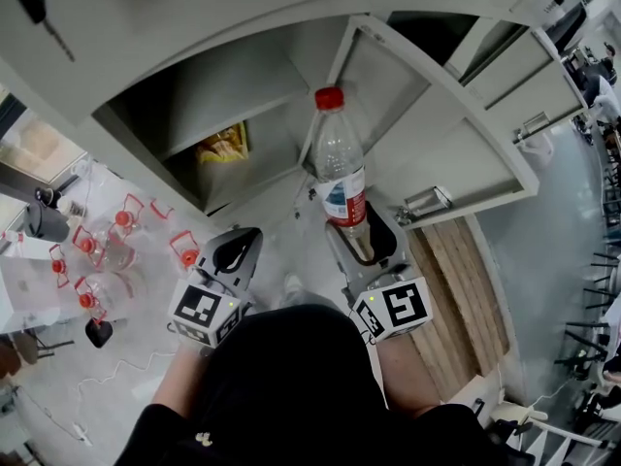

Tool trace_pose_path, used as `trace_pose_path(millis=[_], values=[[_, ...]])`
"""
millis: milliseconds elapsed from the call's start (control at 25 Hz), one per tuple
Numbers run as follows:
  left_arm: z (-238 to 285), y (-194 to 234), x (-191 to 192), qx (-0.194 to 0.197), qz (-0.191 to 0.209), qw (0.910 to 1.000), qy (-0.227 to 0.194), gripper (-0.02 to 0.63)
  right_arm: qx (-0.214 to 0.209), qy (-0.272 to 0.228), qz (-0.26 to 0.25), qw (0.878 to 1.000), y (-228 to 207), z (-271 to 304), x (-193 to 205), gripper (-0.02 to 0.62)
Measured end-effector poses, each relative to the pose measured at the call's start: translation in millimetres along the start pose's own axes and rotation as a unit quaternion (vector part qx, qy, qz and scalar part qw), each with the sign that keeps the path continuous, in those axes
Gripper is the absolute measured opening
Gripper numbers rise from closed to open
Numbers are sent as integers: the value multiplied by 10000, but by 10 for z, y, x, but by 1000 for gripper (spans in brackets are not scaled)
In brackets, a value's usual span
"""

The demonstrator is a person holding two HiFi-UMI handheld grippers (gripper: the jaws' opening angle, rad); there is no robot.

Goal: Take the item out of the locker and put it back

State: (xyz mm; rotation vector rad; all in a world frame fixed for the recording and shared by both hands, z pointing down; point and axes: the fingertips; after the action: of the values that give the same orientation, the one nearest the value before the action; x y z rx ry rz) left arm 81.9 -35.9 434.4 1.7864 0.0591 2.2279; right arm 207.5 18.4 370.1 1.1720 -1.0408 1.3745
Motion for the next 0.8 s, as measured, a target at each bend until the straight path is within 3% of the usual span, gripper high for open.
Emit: trace_pose_path(millis=[440, 800], values=[[-75, -46, -4, -35, 26, 10000, -7, 14, -7, -72, 59, 10000, 42, -34, -59, 264], [-303, 30, 9, -347, -5, 9994, -45, 14, -256, -97, 25, 9996, 174, 164, -91, 265]])
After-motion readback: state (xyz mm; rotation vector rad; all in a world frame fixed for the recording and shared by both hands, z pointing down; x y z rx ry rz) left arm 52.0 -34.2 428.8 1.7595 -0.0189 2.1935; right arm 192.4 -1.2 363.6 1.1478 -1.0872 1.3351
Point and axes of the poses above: the fingertips, and each gripper's own axes: z forward along the fingers, y to its left, x out of its underside, and after that the axes turned 5 degrees about x, right-handed
